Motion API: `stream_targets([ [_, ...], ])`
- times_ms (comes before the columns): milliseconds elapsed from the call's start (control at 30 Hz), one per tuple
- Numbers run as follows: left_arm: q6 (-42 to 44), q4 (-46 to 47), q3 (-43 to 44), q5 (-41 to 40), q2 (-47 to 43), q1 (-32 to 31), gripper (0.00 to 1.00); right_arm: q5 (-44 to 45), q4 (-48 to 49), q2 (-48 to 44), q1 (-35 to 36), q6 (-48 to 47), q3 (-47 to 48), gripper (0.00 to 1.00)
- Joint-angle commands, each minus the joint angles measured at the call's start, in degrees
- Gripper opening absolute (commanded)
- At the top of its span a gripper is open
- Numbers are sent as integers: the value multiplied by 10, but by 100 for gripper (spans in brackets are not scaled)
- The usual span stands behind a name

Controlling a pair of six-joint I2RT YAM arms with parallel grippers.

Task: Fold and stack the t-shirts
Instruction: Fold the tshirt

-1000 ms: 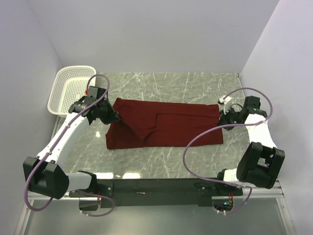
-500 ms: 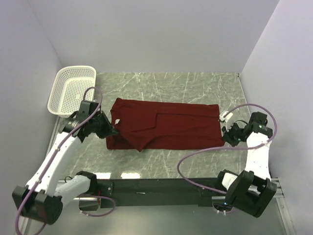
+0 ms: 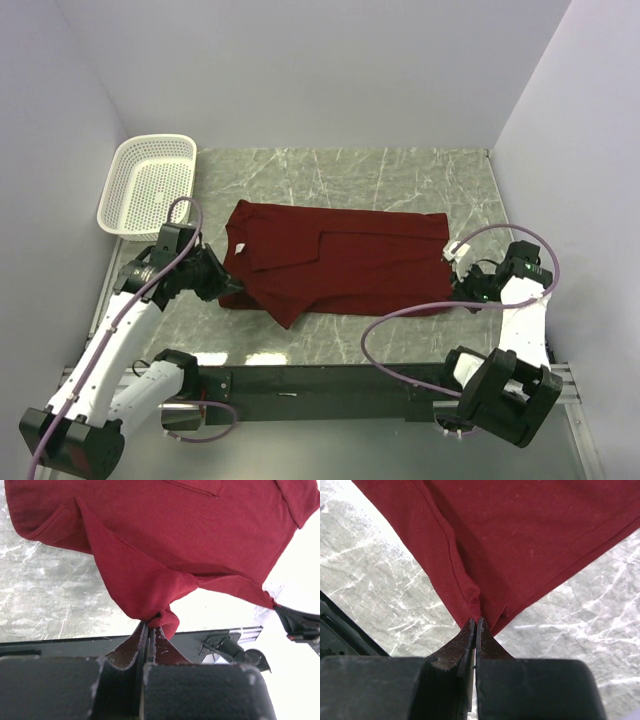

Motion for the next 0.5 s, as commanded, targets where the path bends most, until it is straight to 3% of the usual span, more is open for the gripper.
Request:
stream_targets([
  [0, -15, 34, 23, -12, 26, -1, 0, -22, 21, 25, -4, 21, 24, 0],
  [267, -19, 122, 62, -6, 138, -1, 0, -54, 52, 115, -4, 59, 58, 0],
  [467, 0, 134, 133, -14, 220, -1, 0, -61, 86, 159, -4, 90, 75, 0],
])
